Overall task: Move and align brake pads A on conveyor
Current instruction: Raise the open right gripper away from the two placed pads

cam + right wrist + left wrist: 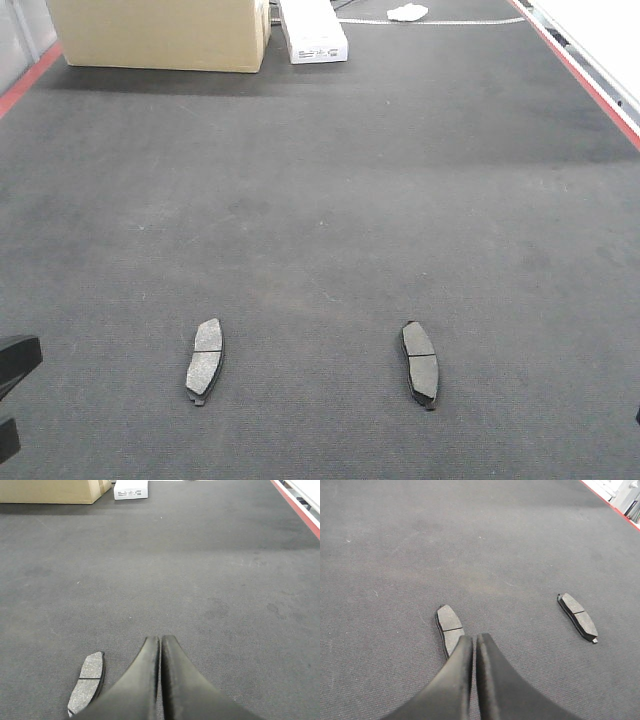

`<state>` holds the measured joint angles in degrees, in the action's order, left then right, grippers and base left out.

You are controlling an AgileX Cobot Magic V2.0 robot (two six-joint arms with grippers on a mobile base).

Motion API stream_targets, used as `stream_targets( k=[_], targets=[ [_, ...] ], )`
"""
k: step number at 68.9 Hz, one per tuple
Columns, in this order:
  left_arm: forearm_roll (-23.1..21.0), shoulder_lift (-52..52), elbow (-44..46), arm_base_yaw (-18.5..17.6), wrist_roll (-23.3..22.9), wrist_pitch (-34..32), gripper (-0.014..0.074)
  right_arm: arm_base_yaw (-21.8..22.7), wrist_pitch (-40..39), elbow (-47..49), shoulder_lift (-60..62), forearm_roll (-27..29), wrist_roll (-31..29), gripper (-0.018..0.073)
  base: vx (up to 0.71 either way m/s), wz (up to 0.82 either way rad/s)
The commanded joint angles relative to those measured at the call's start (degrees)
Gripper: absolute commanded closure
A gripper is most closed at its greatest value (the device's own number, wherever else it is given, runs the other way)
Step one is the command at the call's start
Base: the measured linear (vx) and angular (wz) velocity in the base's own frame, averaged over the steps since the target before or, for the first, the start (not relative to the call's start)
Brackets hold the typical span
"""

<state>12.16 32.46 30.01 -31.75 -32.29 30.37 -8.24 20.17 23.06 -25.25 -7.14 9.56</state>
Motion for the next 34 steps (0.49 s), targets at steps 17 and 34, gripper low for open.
stream_targets(
  k=[17, 34],
  targets=[
    [0.45, 0.0, 1.49, -0.36, -0.4, -3.79, 0.0603, 0.27, -4.66, 1.5, -0.28, -0.92, -0.65, 0.0568, 0.0, 0.0],
    [0.45, 0.0, 1.49, -0.36, -0.4, -3.79, 0.0603, 0.27, -4.66, 1.5, -0.28, -0.92, -0.65, 0.0568, 0.0, 0.0]
  ],
)
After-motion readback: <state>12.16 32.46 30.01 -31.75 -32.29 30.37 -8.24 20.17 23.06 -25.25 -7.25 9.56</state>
